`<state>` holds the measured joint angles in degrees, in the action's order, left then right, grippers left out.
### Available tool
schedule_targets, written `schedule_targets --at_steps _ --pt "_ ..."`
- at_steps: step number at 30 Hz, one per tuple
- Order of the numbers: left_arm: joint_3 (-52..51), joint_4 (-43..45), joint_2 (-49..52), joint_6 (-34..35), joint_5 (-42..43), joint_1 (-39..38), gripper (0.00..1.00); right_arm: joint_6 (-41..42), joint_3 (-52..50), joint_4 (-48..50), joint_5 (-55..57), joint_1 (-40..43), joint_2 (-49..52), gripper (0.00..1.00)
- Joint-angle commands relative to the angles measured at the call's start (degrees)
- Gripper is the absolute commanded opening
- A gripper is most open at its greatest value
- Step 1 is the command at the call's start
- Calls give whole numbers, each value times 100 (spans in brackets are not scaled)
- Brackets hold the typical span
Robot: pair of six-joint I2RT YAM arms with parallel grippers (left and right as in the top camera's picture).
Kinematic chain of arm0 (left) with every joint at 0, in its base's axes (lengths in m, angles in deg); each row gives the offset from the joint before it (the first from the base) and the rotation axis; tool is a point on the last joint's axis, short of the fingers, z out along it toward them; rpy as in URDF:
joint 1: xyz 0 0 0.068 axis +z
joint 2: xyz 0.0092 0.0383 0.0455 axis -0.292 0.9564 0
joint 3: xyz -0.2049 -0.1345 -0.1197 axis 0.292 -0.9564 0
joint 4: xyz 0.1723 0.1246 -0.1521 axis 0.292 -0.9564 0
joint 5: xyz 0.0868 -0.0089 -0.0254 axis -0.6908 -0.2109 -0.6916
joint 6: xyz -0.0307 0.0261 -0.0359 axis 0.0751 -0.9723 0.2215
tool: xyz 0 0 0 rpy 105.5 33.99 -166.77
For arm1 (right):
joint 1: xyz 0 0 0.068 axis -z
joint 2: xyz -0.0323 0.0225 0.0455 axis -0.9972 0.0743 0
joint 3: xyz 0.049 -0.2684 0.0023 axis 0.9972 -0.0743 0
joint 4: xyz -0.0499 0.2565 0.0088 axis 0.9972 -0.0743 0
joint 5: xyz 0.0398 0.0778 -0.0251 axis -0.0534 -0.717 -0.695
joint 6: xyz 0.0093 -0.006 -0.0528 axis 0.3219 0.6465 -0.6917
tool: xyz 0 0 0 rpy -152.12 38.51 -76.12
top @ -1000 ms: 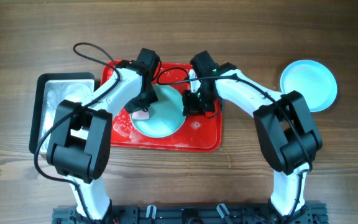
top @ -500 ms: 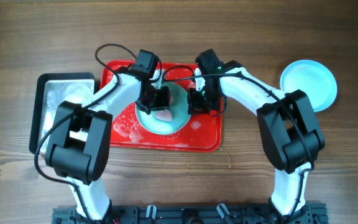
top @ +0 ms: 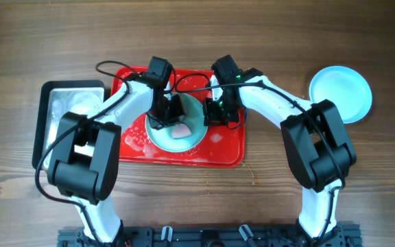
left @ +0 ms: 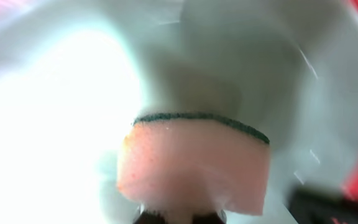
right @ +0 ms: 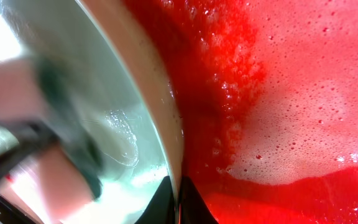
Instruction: Clean dirty plates on tray and stack at the side
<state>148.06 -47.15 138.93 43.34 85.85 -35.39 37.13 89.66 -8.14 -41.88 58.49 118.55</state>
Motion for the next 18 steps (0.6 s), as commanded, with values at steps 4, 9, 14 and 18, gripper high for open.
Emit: schedule_targets --at_steps 4,9,14,18 --pt "-223 -144 503 879 -3775 273 4 -125 -24 -120 201 48 151 4" --pt "-225 -107 503 752 -3158 219 4 -122 -24 -118 201 48 151 4" --pt "-455 837 507 -1478 466 105 4 -127 -24 -120 201 48 151 4" --pt "-516 778 507 -2118 1613 63 4 -125 -24 -118 199 48 151 4"
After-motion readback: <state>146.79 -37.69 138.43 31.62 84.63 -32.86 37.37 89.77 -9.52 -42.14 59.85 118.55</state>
